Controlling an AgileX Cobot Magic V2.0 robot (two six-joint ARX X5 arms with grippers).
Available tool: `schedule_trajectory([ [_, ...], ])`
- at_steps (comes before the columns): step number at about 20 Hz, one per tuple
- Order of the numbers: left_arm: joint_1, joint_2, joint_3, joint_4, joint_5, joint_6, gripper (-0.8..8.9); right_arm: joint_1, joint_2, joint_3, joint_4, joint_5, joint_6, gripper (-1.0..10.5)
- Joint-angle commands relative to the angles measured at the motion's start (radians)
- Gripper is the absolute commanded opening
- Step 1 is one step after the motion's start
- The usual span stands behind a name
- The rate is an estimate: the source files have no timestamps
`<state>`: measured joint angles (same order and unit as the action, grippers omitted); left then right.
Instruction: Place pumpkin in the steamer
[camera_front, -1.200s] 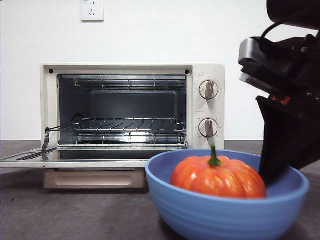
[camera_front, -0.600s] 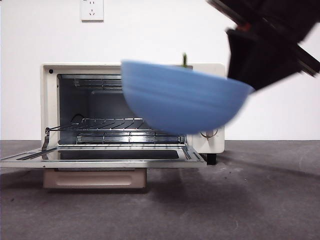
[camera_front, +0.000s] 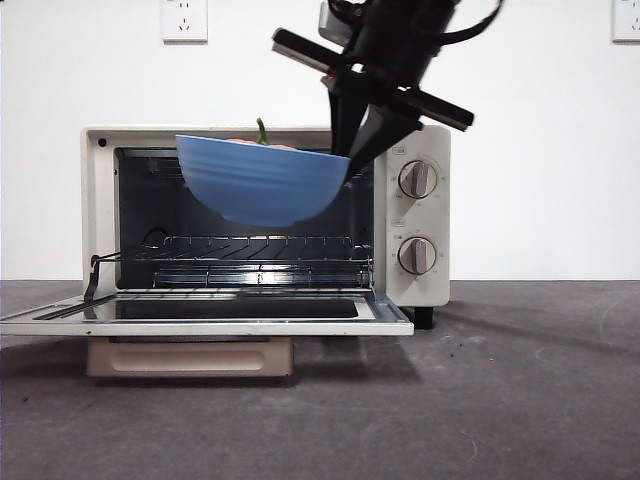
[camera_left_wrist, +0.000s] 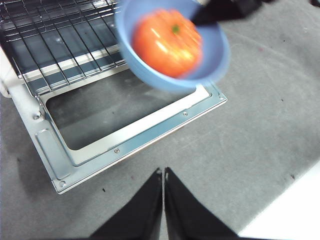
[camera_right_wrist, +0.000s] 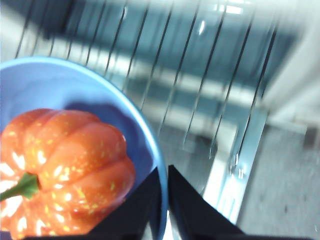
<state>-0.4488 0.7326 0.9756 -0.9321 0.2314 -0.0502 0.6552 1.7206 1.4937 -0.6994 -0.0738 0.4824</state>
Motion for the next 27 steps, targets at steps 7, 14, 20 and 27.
schedule_trajectory([
  [7, -0.003, 0.005, 0.007, 0.009, -0.003, 0.013, 0.15, 0.012, 0.131, 0.084, 0.034, 0.117, 0.239, 0.1],
  [14, -0.005, 0.005, 0.007, 0.005, -0.003, 0.016, 0.15, 0.017, 0.149, 0.084, 0.074, 0.214, 0.328, 0.1],
  [20, -0.005, 0.005, 0.007, 0.004, -0.003, 0.016, 0.15, 0.019, 0.157, 0.084, 0.095, 0.264, 0.344, 0.1],
  [27, -0.005, 0.005, 0.007, 0.003, -0.003, 0.016, 0.15, 0.024, 0.157, 0.084, 0.095, 0.264, 0.338, 2.0],
])
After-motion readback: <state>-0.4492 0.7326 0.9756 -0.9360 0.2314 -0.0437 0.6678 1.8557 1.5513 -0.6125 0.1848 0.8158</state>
